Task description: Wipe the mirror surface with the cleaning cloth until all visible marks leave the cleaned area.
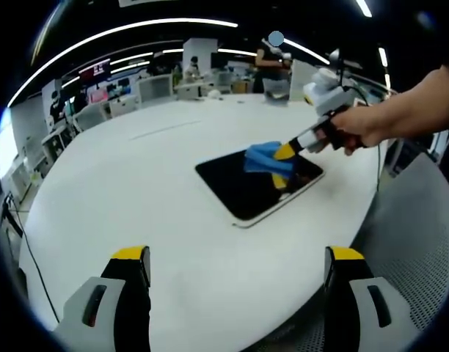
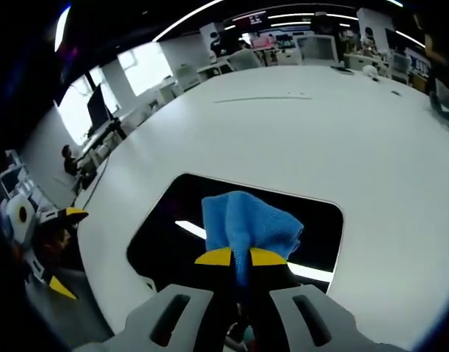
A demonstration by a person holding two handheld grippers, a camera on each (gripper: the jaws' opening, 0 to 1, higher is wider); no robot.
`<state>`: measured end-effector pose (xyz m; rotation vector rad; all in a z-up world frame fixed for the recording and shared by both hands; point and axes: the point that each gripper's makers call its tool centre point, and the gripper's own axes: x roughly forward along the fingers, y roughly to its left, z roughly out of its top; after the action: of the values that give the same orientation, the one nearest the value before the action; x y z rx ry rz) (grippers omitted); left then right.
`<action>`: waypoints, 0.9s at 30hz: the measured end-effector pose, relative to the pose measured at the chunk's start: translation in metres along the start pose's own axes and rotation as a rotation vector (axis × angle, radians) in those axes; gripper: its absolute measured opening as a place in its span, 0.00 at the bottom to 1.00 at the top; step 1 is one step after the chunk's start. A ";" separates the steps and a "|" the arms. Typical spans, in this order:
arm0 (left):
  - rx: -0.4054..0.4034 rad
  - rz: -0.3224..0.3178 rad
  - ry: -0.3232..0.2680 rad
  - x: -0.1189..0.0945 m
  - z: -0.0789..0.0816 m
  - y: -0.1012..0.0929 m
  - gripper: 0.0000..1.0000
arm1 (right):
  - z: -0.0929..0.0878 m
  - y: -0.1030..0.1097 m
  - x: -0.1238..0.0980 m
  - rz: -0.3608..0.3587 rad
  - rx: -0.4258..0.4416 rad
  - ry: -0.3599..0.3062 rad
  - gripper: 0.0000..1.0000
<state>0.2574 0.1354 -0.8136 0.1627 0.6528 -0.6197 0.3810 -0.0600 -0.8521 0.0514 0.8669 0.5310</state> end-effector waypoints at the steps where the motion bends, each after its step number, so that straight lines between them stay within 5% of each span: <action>1: -0.001 0.000 0.000 0.000 0.000 0.000 0.99 | 0.000 -0.002 -0.001 -0.001 0.001 0.000 0.01; 27: 0.007 -0.003 0.004 0.000 -0.001 -0.001 0.99 | -0.013 -0.045 -0.028 -0.065 0.030 0.009 0.02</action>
<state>0.2566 0.1348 -0.8144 0.1700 0.6548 -0.6248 0.3756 -0.1144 -0.8520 0.0483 0.8822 0.4578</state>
